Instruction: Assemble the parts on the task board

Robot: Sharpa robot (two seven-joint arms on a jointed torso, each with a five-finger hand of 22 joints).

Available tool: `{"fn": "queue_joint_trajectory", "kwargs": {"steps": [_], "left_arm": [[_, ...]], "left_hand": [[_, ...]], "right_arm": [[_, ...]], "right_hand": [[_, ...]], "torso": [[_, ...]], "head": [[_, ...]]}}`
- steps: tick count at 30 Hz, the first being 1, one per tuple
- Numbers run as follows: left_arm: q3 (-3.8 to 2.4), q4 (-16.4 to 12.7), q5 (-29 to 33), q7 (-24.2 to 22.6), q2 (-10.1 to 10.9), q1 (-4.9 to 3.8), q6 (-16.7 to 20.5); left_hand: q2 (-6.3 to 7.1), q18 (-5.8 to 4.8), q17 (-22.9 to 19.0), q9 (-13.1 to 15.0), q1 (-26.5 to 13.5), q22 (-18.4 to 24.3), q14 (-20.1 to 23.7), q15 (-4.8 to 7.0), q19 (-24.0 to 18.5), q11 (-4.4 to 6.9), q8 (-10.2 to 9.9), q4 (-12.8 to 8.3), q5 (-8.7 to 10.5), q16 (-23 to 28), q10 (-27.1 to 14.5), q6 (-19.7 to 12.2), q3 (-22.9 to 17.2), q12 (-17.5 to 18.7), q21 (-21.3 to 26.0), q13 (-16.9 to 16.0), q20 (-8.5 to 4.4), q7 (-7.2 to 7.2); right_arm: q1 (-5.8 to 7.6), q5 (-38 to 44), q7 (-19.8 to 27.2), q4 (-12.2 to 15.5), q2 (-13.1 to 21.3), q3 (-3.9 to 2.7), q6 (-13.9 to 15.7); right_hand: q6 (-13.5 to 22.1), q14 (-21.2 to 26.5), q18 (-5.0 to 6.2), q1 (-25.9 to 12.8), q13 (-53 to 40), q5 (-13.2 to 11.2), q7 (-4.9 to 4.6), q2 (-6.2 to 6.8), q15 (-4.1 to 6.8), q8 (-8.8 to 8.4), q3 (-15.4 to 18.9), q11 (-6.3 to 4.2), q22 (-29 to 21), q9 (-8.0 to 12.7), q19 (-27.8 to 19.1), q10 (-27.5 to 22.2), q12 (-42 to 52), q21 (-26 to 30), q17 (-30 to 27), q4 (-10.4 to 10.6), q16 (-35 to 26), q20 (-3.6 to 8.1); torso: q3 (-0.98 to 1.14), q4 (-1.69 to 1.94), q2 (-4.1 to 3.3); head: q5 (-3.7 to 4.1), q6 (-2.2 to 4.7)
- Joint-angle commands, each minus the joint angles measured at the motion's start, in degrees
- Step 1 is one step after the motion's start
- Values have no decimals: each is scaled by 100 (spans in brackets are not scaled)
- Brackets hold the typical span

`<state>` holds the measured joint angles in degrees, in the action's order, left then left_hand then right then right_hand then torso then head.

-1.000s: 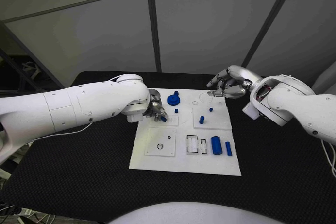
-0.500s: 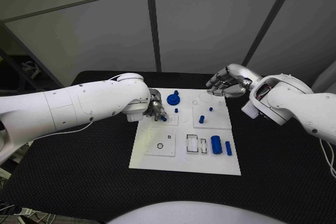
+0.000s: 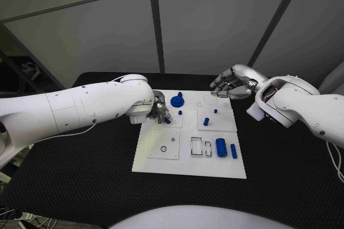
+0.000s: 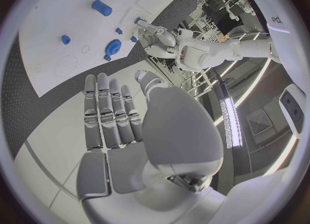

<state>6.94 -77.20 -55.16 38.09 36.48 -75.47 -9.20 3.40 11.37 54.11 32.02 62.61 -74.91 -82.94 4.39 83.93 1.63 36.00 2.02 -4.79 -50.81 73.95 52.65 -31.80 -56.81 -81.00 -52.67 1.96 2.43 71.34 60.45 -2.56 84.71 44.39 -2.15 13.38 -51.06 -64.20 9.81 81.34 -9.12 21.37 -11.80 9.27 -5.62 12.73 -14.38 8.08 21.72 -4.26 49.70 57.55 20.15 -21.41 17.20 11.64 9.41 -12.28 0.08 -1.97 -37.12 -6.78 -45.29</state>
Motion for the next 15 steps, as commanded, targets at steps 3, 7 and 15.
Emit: {"fn": "queue_joint_trajectory", "kwargs": {"steps": [3, 7, 15], "left_arm": [[7, 27, -48, 101, -6, 4, -117], [7, 48, -48, 103, -15, 4, -110], [7, 81, -73, 112, -23, 4, -67]], "left_hand": [[15, -864, 11, -31, -175, -242, 2, 47, 133, 6, 52, -57, 10, 27, 45, 62, -11, -54, -40, -23, -54, -16], [45, -869, 16, -63, -307, -264, 0, 47, 141, 7, 75, 23, 8, 27, 48, 79, 141, -82, -50, -33, -55, -17], [76, -877, 28, -128, -515, -312, -5, 50, 158, 11, 121, 166, 2, 25, 58, 124, 458, -123, -76, -37, -56, -24]], "right_arm": [[12, -63, 77, 10, -5, -4, 50], [12, -66, 71, 9, -6, -4, 46], [12, -78, 77, 13, -2, -4, 61]], "right_hand": [[4, -10, 56, 28, 43, 33, -41, -15, -41, -31, 50, 42, -40, 7, 57, 16, -26, 75, -28, -2, -65, -14], [24, 5, 54, 33, 98, 36, -54, -23, -59, -36, 73, 56, -98, 8, 67, -2, -32, 157, -69, -7, -132, -28], [63, 113, 43, 48, 195, 46, -82, -36, -111, -41, 116, 91, -212, 9, 33, -56, -44, 330, -160, -19, -277, -67]], "torso": [[0, 3, 0], [0, 2, -3], [0, 3, 0]], "head": [[7, -6], [5, -13], [19, -16]]}}
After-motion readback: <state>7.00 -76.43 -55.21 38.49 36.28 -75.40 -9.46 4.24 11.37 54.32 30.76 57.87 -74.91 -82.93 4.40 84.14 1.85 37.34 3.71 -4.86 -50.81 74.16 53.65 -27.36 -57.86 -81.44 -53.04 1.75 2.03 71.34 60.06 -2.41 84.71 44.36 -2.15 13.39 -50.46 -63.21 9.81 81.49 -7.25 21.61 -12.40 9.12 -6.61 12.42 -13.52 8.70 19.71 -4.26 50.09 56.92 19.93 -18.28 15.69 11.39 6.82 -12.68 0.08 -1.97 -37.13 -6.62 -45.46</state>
